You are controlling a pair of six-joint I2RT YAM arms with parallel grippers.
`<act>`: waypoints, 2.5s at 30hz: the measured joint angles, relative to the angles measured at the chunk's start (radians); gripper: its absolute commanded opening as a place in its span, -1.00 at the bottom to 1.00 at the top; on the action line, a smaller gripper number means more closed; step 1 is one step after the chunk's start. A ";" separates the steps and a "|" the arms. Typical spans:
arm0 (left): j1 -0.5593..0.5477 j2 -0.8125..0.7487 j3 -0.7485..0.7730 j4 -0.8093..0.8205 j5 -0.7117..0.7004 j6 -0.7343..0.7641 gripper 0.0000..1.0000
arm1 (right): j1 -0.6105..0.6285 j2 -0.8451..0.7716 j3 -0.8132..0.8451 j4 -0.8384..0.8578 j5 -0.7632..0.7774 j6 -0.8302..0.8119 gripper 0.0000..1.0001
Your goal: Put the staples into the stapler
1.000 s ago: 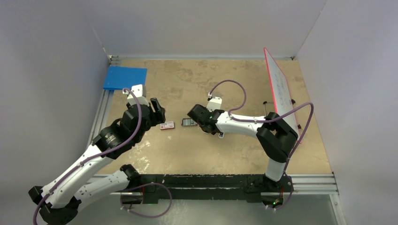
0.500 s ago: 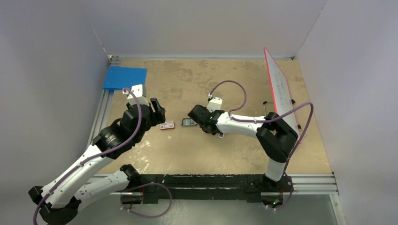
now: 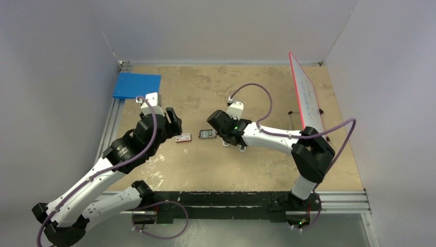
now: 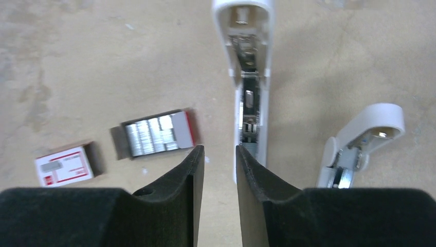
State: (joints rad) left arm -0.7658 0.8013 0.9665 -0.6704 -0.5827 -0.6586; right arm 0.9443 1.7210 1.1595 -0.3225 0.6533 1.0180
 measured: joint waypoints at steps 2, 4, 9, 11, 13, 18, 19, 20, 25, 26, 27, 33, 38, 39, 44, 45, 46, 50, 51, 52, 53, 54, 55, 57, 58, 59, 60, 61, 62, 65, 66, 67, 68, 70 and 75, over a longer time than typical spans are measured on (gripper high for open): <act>0.000 -0.001 0.000 0.000 0.000 -0.002 0.22 | 0.000 -0.013 0.000 0.038 -0.018 -0.037 -0.55; 0.000 -0.004 0.000 0.000 0.000 -0.002 0.22 | 0.001 -0.013 0.003 0.070 -0.034 -0.071 -0.60; 0.000 -0.016 0.000 0.000 0.000 -0.002 0.22 | 0.033 0.051 0.069 0.100 -0.047 -0.150 -0.60; 0.000 -0.019 0.000 0.000 0.000 -0.002 0.22 | 0.057 0.095 0.111 0.109 -0.047 -0.177 -0.61; 0.000 -0.022 0.000 0.000 0.000 -0.002 0.22 | 0.077 0.140 0.151 0.118 -0.047 -0.197 -0.60; 0.000 -0.028 0.000 -0.001 -0.001 -0.002 0.22 | 0.100 0.237 0.221 0.109 -0.045 -0.208 -0.44; 0.000 -0.028 0.000 -0.001 -0.001 -0.002 0.22 | 0.100 0.248 0.226 0.103 -0.043 -0.207 -0.42; 0.000 -0.029 0.000 -0.001 -0.001 -0.002 0.23 | 0.098 0.259 0.230 0.094 -0.042 -0.205 -0.41; 0.000 -0.030 0.000 -0.002 -0.001 -0.002 0.22 | 0.095 0.296 0.232 0.072 -0.040 -0.197 -0.40; 0.000 -0.030 0.000 -0.002 -0.001 -0.002 0.23 | 0.094 0.299 0.232 0.071 -0.038 -0.196 -0.39; 0.000 -0.030 0.000 -0.001 -0.001 -0.002 0.22 | 0.094 0.302 0.232 0.070 -0.035 -0.195 -0.37; 0.000 -0.029 0.000 -0.001 -0.001 -0.002 0.22 | 0.086 0.305 0.232 0.061 -0.014 -0.186 -0.25; 0.000 -0.029 0.000 -0.001 -0.001 -0.002 0.22 | 0.075 0.305 0.232 0.061 -0.015 -0.183 -0.19; 0.000 -0.029 0.000 -0.001 -0.001 -0.002 0.22 | 0.071 0.305 0.232 0.061 -0.014 -0.183 -0.18; 0.000 -0.020 0.000 -0.001 -0.001 -0.001 0.22 | 0.051 0.306 0.232 0.064 -0.014 -0.191 -0.16; 0.000 -0.018 0.000 -0.001 -0.001 -0.001 0.22 | 0.048 0.306 0.232 0.066 -0.015 -0.193 -0.18; 0.000 -0.015 0.000 -0.001 -0.001 -0.001 0.22 | 0.047 0.306 0.232 0.069 -0.015 -0.195 -0.20; 0.000 -0.012 0.000 -0.001 -0.001 -0.001 0.21 | 0.041 0.306 0.232 0.083 -0.017 -0.208 -0.30; 0.000 -0.012 0.000 -0.001 -0.001 -0.001 0.21 | 0.041 0.306 0.232 0.087 -0.018 -0.211 -0.30; 0.000 -0.012 0.000 -0.001 -0.001 -0.001 0.21 | 0.041 0.306 0.232 0.090 -0.018 -0.213 -0.30; 0.000 -0.012 0.000 -0.001 -0.001 -0.001 0.21 | 0.041 0.306 0.232 0.093 -0.019 -0.216 -0.30; 0.000 -0.012 0.000 -0.001 -0.001 -0.001 0.21 | 0.041 0.306 0.232 0.095 -0.020 -0.219 -0.30; 0.000 -0.012 0.000 -0.001 -0.001 -0.001 0.21 | 0.041 0.306 0.232 0.096 -0.021 -0.220 -0.30; 0.000 -0.012 0.000 -0.001 -0.001 -0.001 0.21 | 0.041 0.307 0.232 0.096 -0.021 -0.223 -0.30; 0.000 -0.012 0.000 -0.001 -0.001 -0.001 0.21 | 0.041 0.309 0.232 0.096 -0.023 -0.224 -0.30; 0.000 -0.012 0.000 -0.001 -0.001 -0.001 0.21 | 0.041 0.312 0.232 0.096 -0.024 -0.223 -0.30; 0.000 -0.012 0.000 -0.001 -0.001 -0.001 0.21 | 0.041 0.317 0.232 0.097 -0.026 -0.223 -0.31; 0.000 -0.012 0.000 -0.001 -0.001 -0.001 0.21 | 0.041 0.322 0.232 0.096 -0.029 -0.223 -0.32; 0.000 -0.012 0.000 -0.001 -0.001 -0.001 0.21 | 0.041 0.328 0.232 0.095 -0.035 -0.223 -0.34; 0.000 -0.012 0.000 -0.001 -0.001 -0.001 0.21 | 0.041 0.332 0.232 0.103 -0.035 -0.223 -0.45; 0.000 -0.012 0.000 -0.001 -0.001 -0.001 0.21 | 0.041 0.332 0.232 0.105 -0.036 -0.223 -0.49; 0.000 -0.012 0.000 -0.001 -0.001 -0.001 0.21 | 0.041 0.332 0.232 0.107 -0.039 -0.223 -0.56; 0.000 -0.012 0.000 -0.001 -0.001 -0.001 0.21 | 0.041 0.332 0.232 0.109 -0.041 -0.222 -0.61; 0.000 -0.012 0.000 -0.001 -0.001 -0.001 0.21 | 0.041 0.332 0.232 0.111 -0.043 -0.222 -0.66; 0.000 -0.012 0.000 -0.001 -0.001 -0.001 0.21 | 0.041 0.331 0.232 0.111 -0.043 -0.215 -0.70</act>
State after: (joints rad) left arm -0.7658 0.7891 0.9665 -0.6716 -0.5835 -0.6598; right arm 0.9852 2.0521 1.3914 -0.2119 0.6106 0.8028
